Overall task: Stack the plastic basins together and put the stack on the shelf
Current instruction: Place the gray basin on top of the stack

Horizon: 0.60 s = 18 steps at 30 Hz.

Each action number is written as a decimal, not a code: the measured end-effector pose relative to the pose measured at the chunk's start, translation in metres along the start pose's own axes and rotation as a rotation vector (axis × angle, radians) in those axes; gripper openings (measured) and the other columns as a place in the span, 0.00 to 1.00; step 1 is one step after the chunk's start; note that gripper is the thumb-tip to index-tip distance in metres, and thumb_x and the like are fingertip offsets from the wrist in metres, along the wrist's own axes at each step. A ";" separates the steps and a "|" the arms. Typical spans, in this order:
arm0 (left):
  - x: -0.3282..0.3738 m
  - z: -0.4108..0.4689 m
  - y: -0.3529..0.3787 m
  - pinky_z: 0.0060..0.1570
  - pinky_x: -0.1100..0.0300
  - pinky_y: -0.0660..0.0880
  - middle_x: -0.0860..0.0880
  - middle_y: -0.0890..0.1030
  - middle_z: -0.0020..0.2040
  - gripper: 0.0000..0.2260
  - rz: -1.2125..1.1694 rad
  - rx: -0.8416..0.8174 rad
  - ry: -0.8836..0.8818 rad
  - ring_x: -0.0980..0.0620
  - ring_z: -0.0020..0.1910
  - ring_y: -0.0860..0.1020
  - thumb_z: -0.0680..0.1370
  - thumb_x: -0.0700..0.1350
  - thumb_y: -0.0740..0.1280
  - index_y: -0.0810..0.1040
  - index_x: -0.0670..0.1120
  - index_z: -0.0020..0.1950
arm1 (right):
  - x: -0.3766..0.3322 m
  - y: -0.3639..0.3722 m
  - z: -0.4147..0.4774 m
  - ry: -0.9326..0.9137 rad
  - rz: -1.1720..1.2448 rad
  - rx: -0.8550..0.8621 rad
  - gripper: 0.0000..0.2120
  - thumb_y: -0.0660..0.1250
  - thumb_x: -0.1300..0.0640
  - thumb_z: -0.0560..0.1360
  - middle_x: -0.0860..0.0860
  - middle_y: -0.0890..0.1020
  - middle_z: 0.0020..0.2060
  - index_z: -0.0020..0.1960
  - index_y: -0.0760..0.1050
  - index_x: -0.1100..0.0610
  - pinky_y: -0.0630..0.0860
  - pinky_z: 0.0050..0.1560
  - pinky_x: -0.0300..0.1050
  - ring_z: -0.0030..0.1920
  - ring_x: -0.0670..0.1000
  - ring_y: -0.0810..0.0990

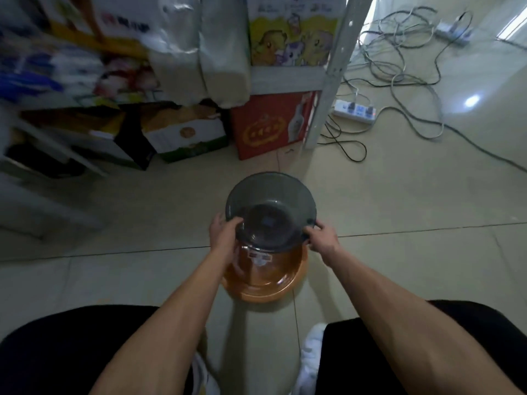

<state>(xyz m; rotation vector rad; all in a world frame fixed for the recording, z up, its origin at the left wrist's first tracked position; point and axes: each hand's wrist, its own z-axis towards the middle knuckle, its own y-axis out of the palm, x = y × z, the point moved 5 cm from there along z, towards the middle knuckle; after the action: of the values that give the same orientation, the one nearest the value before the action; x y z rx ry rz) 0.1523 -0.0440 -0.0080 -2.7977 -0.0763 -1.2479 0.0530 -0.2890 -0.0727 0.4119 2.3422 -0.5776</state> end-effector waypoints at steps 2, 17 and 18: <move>-0.015 -0.007 -0.022 0.44 0.57 0.78 0.38 0.84 0.58 0.14 0.032 0.009 -0.040 0.43 0.49 0.82 0.74 0.33 0.71 0.77 0.44 0.58 | 0.019 0.010 -0.015 0.038 -0.054 -0.039 0.14 0.71 0.64 0.75 0.55 0.82 0.31 0.60 0.81 0.60 0.76 0.34 0.46 0.27 0.50 0.76; -0.076 -0.010 -0.076 0.52 0.55 0.77 0.45 0.80 0.63 0.37 0.292 -0.234 -0.138 0.44 0.60 0.79 0.65 0.41 0.72 0.67 0.49 0.74 | 0.051 0.044 -0.066 0.095 -0.490 0.055 0.22 0.72 0.53 0.75 0.59 0.85 0.60 0.67 0.78 0.58 0.77 0.60 0.47 0.61 0.60 0.82; -0.078 -0.008 -0.077 0.54 0.54 0.77 0.44 0.79 0.64 0.39 0.302 -0.234 -0.156 0.44 0.61 0.78 0.65 0.42 0.71 0.65 0.49 0.76 | 0.047 0.046 -0.066 0.088 -0.505 0.060 0.22 0.72 0.54 0.76 0.59 0.84 0.61 0.68 0.77 0.58 0.77 0.61 0.47 0.61 0.61 0.82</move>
<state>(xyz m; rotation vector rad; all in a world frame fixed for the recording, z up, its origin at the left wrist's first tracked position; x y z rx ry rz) 0.0886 0.0308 -0.0574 -2.9474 0.4956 -1.0262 0.0033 -0.2098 -0.0742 -0.1426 2.5253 -0.8789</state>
